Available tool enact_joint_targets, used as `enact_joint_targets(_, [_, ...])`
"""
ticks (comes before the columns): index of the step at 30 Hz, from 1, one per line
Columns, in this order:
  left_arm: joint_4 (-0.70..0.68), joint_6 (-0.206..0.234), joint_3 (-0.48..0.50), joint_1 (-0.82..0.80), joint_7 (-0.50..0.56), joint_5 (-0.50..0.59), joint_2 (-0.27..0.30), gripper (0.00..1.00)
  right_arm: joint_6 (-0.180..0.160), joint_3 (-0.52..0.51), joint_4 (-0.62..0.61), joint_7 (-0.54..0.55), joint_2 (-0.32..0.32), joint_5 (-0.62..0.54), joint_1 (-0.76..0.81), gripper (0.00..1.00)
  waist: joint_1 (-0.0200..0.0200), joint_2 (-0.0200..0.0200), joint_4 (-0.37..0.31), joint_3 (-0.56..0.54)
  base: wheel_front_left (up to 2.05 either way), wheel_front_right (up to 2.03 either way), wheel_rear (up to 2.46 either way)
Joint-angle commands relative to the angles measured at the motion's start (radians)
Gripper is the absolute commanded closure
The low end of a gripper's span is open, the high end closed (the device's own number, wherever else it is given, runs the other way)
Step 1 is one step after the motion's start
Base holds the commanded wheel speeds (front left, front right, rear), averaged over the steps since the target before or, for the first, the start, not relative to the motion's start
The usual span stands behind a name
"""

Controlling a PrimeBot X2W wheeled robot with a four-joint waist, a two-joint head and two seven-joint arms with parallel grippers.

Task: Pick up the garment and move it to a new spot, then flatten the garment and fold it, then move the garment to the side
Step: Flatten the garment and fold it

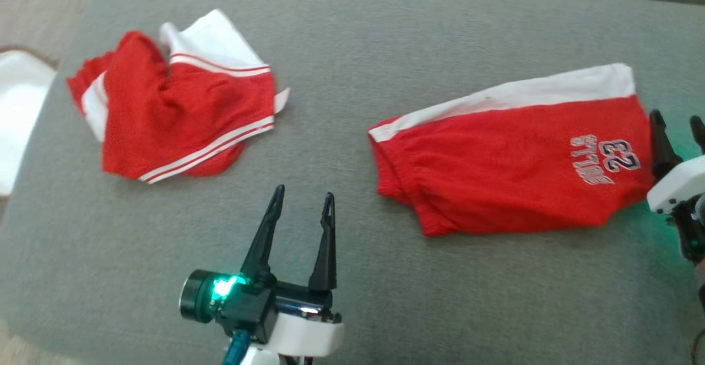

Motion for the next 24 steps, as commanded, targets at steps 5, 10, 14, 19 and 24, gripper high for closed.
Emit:
enact_joint_targets(5, [-0.034,-0.019,0.046,-0.006,-0.008,0.036,-0.015,0.00,-0.001,-0.007,0.123,0.034,0.003,-0.014,-0.038,0.00,0.0000,0.0000,0.070,0.010,0.00,0.00,0.00])
enact_joint_targets(10, [-0.032,-0.028,0.061,0.000,-0.008,0.047,-0.018,0.00,-0.001,0.014,0.162,0.078,0.031,0.028,-0.037,1.00,0.0000,0.0000,0.074,0.013,0.00,0.00,0.00])
enact_joint_targets(14, [-0.027,-0.034,0.066,0.007,-0.008,0.047,-0.019,0.00,-0.001,0.053,0.131,0.082,0.030,0.058,-0.037,1.00,0.0000,0.0000,0.033,0.008,0.00,0.00,0.00])
enact_joint_targets(19, [-0.019,-0.053,0.051,0.003,-0.008,0.033,-0.019,0.00,-0.001,0.094,0.118,0.014,-0.008,0.024,-0.059,1.00,0.0000,0.0000,-0.049,-0.013,0.00,0.00,0.00])
enact_joint_targets(24, [-0.010,-0.060,0.038,-0.006,-0.008,0.029,-0.019,0.00,-0.001,0.103,0.130,-0.014,-0.051,0.009,-0.070,1.00,0.0000,0.0000,-0.138,-0.039,0.00,0.00,0.00])
